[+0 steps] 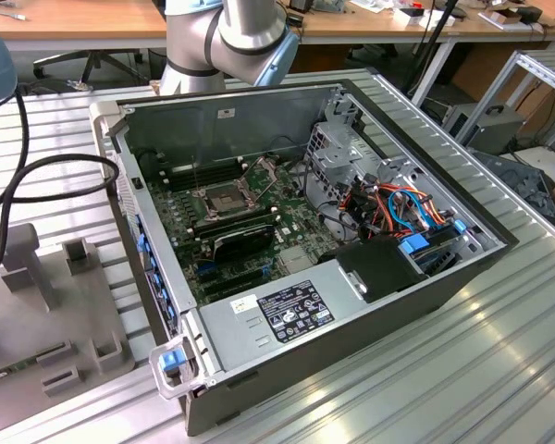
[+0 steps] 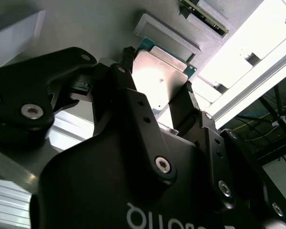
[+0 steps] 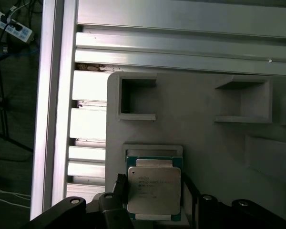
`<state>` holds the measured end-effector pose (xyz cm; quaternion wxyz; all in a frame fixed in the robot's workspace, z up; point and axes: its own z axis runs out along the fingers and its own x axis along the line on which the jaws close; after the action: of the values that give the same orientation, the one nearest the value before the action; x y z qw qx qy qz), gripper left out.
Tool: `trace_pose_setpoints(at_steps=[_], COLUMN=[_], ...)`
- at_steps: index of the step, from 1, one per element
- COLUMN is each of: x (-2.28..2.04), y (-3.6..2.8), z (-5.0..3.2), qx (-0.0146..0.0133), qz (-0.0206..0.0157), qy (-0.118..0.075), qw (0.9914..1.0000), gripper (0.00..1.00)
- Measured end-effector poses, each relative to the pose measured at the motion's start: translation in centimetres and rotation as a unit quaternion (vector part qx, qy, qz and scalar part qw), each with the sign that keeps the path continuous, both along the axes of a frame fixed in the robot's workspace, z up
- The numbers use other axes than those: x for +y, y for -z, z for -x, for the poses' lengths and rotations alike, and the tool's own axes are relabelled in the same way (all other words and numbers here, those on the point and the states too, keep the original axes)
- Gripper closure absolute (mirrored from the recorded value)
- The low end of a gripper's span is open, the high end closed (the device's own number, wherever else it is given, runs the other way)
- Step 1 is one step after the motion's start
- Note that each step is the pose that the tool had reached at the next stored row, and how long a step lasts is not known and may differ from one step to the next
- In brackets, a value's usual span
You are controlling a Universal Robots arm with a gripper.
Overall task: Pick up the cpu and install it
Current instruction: 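Pick up the cpu and move it towards the insertion slot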
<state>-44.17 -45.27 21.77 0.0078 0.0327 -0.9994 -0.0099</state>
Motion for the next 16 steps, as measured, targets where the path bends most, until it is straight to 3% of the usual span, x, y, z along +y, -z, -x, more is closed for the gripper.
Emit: trace_pose_setpoints(at_steps=[16], x=[0.00], y=[-1.25], z=[0.00], qx=[0.0000], qz=[-0.0010], qy=[0.000], qw=[1.00000], gripper=[0.45])
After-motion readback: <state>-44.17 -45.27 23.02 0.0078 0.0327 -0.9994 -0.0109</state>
